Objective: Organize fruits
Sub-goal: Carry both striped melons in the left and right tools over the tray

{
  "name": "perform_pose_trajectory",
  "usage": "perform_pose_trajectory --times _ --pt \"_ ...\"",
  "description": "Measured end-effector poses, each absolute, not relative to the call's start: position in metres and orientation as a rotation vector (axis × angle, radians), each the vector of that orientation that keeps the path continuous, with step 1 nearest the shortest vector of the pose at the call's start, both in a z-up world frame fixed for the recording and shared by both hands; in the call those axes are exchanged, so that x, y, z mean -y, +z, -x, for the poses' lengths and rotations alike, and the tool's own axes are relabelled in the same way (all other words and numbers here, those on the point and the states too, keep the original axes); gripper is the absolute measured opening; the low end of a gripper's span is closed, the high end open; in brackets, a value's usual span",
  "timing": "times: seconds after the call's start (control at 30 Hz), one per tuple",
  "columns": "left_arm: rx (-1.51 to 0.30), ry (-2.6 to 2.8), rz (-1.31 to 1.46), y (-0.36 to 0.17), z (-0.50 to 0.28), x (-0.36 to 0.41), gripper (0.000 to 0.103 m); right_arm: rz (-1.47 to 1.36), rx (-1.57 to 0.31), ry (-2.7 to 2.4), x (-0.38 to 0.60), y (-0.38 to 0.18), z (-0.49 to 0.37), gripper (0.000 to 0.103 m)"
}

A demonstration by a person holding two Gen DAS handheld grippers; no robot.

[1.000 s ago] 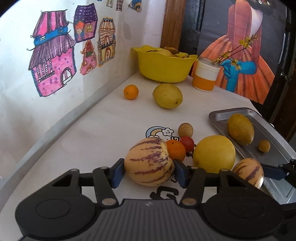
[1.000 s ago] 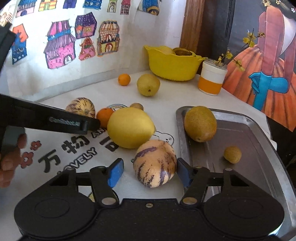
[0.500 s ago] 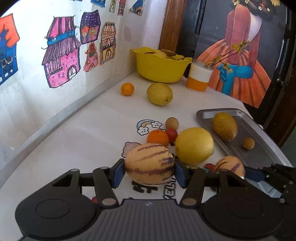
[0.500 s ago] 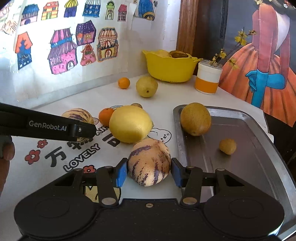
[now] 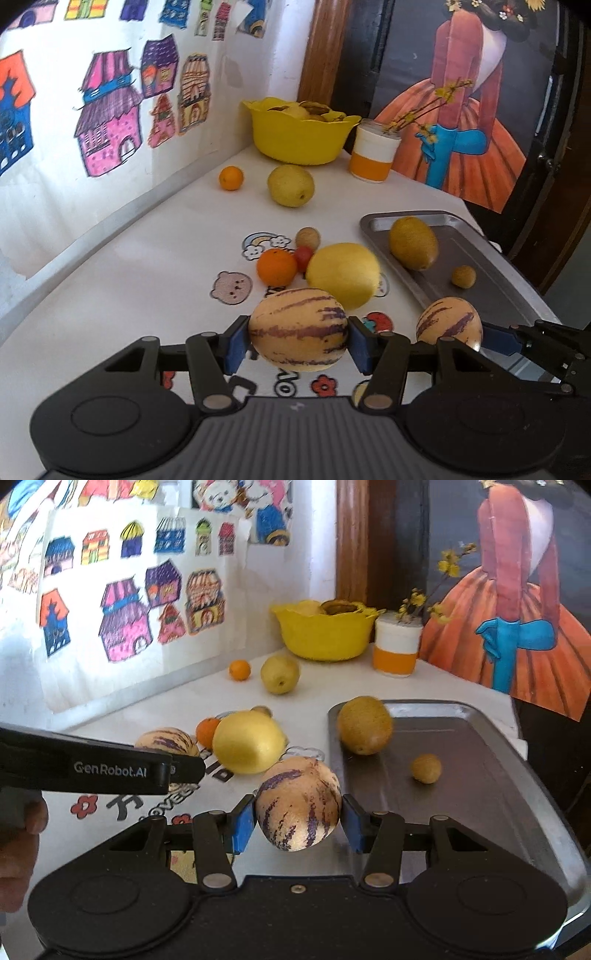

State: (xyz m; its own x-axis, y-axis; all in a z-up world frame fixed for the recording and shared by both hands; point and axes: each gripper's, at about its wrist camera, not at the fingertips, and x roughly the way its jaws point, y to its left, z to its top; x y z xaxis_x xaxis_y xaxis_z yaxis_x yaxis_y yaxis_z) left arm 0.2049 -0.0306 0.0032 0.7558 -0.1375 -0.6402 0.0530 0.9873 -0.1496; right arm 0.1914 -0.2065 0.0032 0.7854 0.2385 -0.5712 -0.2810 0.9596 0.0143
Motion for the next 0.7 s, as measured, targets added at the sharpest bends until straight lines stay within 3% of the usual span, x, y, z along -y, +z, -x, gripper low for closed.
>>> perform_pose_trajectory --times 0.7 --pt "-0.715 -0.23 0.142 0.006 -0.243 0.124 0.06 -0.012 -0.628 0.055 0.298 -0.012 -0.2 0.051"
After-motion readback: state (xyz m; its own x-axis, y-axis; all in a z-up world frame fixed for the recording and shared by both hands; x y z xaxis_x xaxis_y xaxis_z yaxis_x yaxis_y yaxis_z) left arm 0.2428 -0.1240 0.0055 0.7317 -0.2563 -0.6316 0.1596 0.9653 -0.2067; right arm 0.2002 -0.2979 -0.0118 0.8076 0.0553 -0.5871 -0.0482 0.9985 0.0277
